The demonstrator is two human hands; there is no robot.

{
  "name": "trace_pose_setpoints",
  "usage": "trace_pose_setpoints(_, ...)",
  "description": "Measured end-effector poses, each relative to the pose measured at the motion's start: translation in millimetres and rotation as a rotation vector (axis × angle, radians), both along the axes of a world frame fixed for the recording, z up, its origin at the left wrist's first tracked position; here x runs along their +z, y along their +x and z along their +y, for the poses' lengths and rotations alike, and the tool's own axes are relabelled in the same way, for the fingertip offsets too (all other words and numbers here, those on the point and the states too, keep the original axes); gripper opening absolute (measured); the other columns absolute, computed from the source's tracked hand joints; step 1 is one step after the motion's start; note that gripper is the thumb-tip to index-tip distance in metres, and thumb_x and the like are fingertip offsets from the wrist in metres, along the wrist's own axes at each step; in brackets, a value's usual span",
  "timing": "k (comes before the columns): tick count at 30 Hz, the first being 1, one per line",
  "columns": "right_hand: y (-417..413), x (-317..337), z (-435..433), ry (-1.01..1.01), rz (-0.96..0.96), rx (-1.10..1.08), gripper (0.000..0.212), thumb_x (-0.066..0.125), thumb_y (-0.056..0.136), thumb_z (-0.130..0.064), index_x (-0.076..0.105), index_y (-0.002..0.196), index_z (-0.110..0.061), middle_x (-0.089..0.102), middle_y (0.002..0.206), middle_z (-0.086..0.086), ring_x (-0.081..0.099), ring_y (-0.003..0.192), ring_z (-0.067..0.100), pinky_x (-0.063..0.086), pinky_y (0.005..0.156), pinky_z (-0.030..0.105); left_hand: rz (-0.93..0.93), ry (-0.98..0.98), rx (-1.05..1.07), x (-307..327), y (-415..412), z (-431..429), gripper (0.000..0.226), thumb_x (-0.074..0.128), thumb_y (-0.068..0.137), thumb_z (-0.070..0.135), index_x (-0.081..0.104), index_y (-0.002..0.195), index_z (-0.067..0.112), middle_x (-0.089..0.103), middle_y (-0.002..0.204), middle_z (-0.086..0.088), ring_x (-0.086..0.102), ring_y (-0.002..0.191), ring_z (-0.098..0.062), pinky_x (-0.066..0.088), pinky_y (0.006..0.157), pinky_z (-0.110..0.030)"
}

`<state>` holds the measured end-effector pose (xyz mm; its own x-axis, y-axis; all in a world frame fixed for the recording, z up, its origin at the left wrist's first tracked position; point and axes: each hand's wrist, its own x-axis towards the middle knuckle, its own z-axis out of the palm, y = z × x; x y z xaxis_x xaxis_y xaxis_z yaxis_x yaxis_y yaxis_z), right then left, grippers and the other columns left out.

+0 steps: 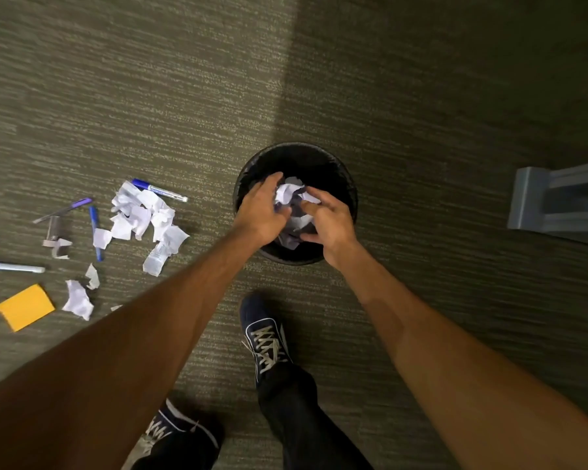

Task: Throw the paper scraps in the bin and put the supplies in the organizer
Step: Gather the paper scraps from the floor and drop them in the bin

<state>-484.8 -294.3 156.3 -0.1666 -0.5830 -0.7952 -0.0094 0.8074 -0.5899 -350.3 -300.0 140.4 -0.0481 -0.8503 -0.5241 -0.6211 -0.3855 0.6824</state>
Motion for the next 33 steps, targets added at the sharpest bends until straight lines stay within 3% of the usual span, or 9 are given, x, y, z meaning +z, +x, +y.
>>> trace_pose_setpoints(1,-0.2,0.4,-0.1,-0.009,0.010,0.003,0.034,0.061,0.096,-0.011,0.067,0.126,-0.024,0.066,0.119,-0.001,0.064,0.094,0.011,0.060,0.076,0.037,0.004,-0.016,-0.031,1.6,1.6,0.3,0.067,0.067,0.091,0.019,0.036,0.151,0.018,0.046,0.148,-0.007,0.047,0.134,-0.023,0.037,0.108,-0.030)
trace_pose_setpoints(4,1.7,5.4,0.4,-0.077,0.129,0.028,0.033,0.062,0.093,-0.006,0.069,0.124,-0.014,0.068,0.126,0.005,0.063,0.114,0.021,0.054,0.101,0.047,0.037,-0.102,-0.069,10.9,7.1,3.0,0.062,0.066,0.092,0.018,0.041,0.148,0.015,0.044,0.151,-0.007,0.043,0.137,-0.023,0.035,0.114,-0.037)
trace_pose_setpoints(6,5.1,13.5,2.6,-0.158,0.229,0.101,0.030,0.065,0.091,-0.009,0.070,0.120,-0.011,0.065,0.128,0.006,0.062,0.119,0.021,0.051,0.106,0.045,0.030,-0.169,-0.041,20.6,13.1,7.9,0.058,0.064,0.093,0.020,0.043,0.147,0.015,0.045,0.149,-0.006,0.044,0.136,-0.021,0.037,0.113,-0.037)
trace_pose_setpoints(9,14.2,31.8,10.6,-0.329,0.389,0.275,0.025,0.065,0.089,-0.014,0.073,0.113,-0.013,0.060,0.125,0.005,0.063,0.104,0.011,0.053,0.099,0.031,0.011,-0.269,0.075,37.8,29.4,20.6,0.051,0.059,0.095,0.024,0.045,0.144,0.015,0.049,0.144,-0.005,0.049,0.129,-0.020,0.042,0.107,-0.034)
trace_pose_setpoints(12,34.6,52.5,20.6,-0.458,0.425,0.391,0.020,0.065,0.089,-0.010,0.073,0.107,-0.011,0.059,0.120,0.008,0.061,0.089,0.004,0.051,0.083,0.015,-0.044,-0.327,0.152,54.3,56.1,42.7,0.052,0.057,0.095,0.028,0.044,0.143,0.014,0.048,0.144,-0.008,0.047,0.130,-0.020,0.041,0.108,-0.036)
trace_pose_setpoints(15,67.8,73.9,31.3,-0.526,0.390,0.461,0.019,0.065,0.087,-0.005,0.073,0.104,-0.008,0.059,0.114,0.009,0.064,0.095,0.014,0.054,0.087,0.028,-0.113,-0.298,0.211,64.0,90.5,72.7,0.060,0.058,0.095,0.032,0.036,0.148,0.014,0.040,0.152,-0.009,0.038,0.139,-0.022,0.032,0.113,-0.033)
trace_pose_setpoints(19,119.7,89.7,49.2,-0.551,0.327,0.604,0.022,0.069,0.087,-0.006,0.072,0.108,-0.010,0.057,0.115,0.006,0.065,0.095,0.016,0.056,0.087,0.039,-0.194,-0.230,0.276,64.8,144.8,118.0,0.073,0.064,0.089,0.037,0.031,0.151,0.017,0.032,0.157,-0.012,0.030,0.145,-0.027,0.034,0.114,-0.050)
trace_pose_setpoints(25,180.6,56.7,70.2,-0.637,0.350,0.926,0.047,0.076,0.081,-0.016,0.065,0.127,-0.016,0.052,0.124,0.005,0.059,0.110,0.019,0.054,0.094,0.039,-0.285,-0.149,0.336,42.1,207.5,168.5,0.092,0.074,0.079,0.044,0.022,0.153,0.028,0.024,0.161,-0.010,0.022,0.149,-0.028,0.033,0.114,-0.053)
trace_pose_setpoints(33,219.5,-63.5,75.3,-0.719,0.524,1.455,0.097,0.086,0.073,-0.032,0.031,0.152,-0.024,0.031,0.152,0.013,0.042,0.134,0.033,0.051,0.098,0.048,-0.320,0.002,0.230,-38.5,245.3,173.3,0.122,0.084,0.069,0.046,-0.004,0.154,0.040,-0.012,0.165,-0.006,0.008,0.151,-0.037,0.031,0.112,-0.063)
